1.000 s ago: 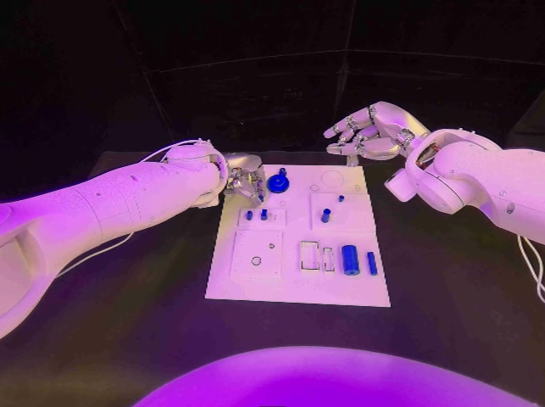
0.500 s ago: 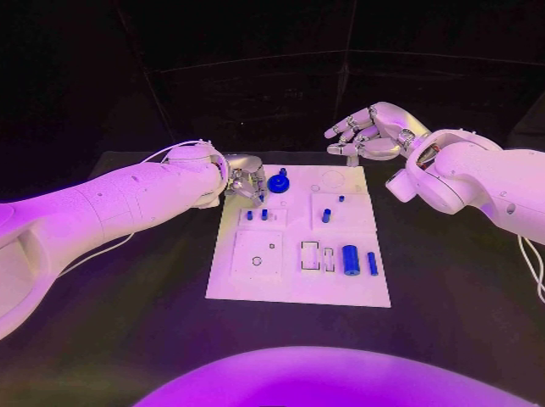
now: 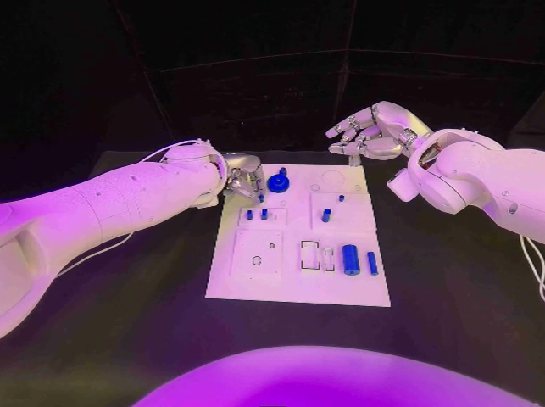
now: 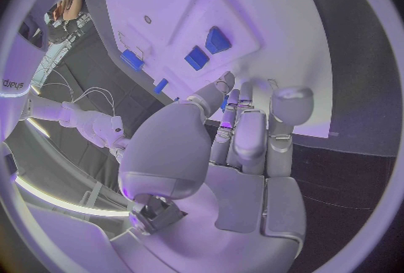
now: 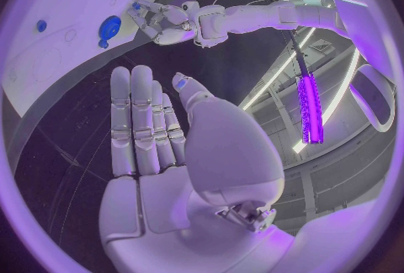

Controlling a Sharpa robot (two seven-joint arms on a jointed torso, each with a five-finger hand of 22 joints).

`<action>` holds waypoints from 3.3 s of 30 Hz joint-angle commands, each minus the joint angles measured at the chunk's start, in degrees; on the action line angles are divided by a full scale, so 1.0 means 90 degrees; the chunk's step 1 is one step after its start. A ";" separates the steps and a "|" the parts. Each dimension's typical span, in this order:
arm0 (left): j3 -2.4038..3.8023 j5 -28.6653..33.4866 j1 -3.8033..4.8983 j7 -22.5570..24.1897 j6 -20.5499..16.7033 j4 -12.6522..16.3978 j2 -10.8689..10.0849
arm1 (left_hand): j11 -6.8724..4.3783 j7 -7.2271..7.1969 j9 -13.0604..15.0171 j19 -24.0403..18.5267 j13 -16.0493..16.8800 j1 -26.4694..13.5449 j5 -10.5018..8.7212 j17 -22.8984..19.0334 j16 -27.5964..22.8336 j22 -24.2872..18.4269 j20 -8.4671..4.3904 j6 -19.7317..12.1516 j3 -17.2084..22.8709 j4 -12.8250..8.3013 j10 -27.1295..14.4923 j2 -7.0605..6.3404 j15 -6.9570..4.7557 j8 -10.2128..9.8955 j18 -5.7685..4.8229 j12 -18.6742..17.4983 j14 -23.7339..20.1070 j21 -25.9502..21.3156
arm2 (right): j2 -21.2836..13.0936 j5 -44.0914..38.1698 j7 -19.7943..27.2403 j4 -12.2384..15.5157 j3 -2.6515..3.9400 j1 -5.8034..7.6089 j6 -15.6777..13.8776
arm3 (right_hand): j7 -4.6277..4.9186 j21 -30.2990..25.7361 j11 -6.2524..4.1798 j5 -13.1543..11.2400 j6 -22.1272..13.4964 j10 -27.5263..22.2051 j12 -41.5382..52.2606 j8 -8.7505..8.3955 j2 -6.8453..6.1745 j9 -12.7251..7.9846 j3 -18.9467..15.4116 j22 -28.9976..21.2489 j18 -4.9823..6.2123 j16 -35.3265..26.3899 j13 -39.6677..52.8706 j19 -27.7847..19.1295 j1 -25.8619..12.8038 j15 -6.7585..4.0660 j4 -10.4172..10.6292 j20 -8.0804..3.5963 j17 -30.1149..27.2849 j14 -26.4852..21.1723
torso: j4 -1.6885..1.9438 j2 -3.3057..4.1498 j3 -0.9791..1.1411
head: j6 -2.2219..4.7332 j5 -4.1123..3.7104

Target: Assemble the parts on the task board

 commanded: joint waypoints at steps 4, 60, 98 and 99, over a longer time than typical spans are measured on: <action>0.0003 0.0005 0.0009 -0.0023 -0.0153 0.0046 -0.0078 | 0.0027 0.0027 -0.0011 -0.0009 0.0000 -0.0002 -0.0004 -0.0031 -0.0033 -0.0001 0.0085 -0.0224 0.0068 -0.0059 -0.0095 -0.0091 0.0076 -0.0216 -0.0057 -0.0127 -0.0012 -0.0010 | -0.0022 -0.0189 -0.0114 -0.0076 0.0004 0.0013 -0.0002 | 0.0006 -0.0042 0.0006 0.0030 -0.0041 -0.0114 -0.0014 0.0044 -0.0043 0.0004 0.0022 -0.0013 0.0077 -0.0037 -0.0052 0.0050 0.0064 0.0005 0.0007 0.0002 0.0011 -0.0024 | 0.0016 0.0000 -0.0011 | 0.0001 -0.0003; 0.0022 0.8881 -0.0116 0.3481 -0.1007 0.2629 -0.1789 | 0.0060 0.0075 0.0027 -0.1108 0.0047 -0.0413 0.0029 -0.2426 -0.1218 -0.2137 0.0210 0.0276 -0.0264 0.0435 0.0061 0.0018 0.0152 -0.0201 0.0285 -0.0109 -0.1036 -0.1967 | 0.0680 -0.6050 -0.2086 -0.0779 -0.0001 -0.0621 0.1268 | -0.0229 0.2357 -0.0068 -0.0753 0.0493 0.0393 -0.3242 -0.0015 -0.0466 -0.0046 0.1333 0.2262 -0.0266 0.2607 -0.2358 0.1416 0.0122 -0.0260 -0.0432 -0.0286 0.2183 0.1185 | 0.0002 0.0006 -0.0007 | 0.0374 -0.0384; 0.0021 0.8906 -0.0117 0.3375 -0.1010 0.2590 -0.1806 | 0.0058 0.0073 0.0026 -0.1124 0.0047 -0.0376 0.0030 -0.2531 -0.1270 -0.2157 0.0208 0.0272 -0.0285 0.0427 0.0055 0.0027 0.0152 -0.0199 0.0284 -0.0091 -0.1089 -0.2001 | 0.0994 -0.5918 -0.1940 -0.1133 0.0000 -0.0690 0.1503 | -0.0233 0.3427 -0.0127 -0.0933 0.1119 0.1343 -0.3236 0.0181 -0.0188 0.0049 0.2023 0.3397 -0.0503 0.3448 -0.2349 0.2040 0.0135 -0.0170 -0.0627 -0.0181 0.2881 0.1339 | -0.0001 0.0004 -0.0006 | 0.0289 -0.0354; 0.0021 0.8906 -0.0117 0.3371 -0.1010 0.2589 -0.1805 | 0.0058 0.0073 0.0026 -0.1124 0.0047 -0.0376 0.0030 -0.2531 -0.1270 -0.2157 0.0208 0.0272 -0.0285 0.0427 0.0055 0.0027 0.0152 -0.0199 0.0284 -0.0091 -0.1089 -0.2001 | 0.0998 -0.5932 -0.1962 -0.1139 0.0000 -0.0692 0.1545 | -0.0237 0.3462 -0.0132 -0.0934 0.1139 0.1370 -0.3241 0.0185 -0.0183 0.0051 0.2033 0.3434 -0.0510 0.3450 -0.2348 0.2058 0.0135 -0.0174 -0.0637 -0.0183 0.2874 0.1338 | -0.0001 0.0004 -0.0006 | 0.0289 -0.0354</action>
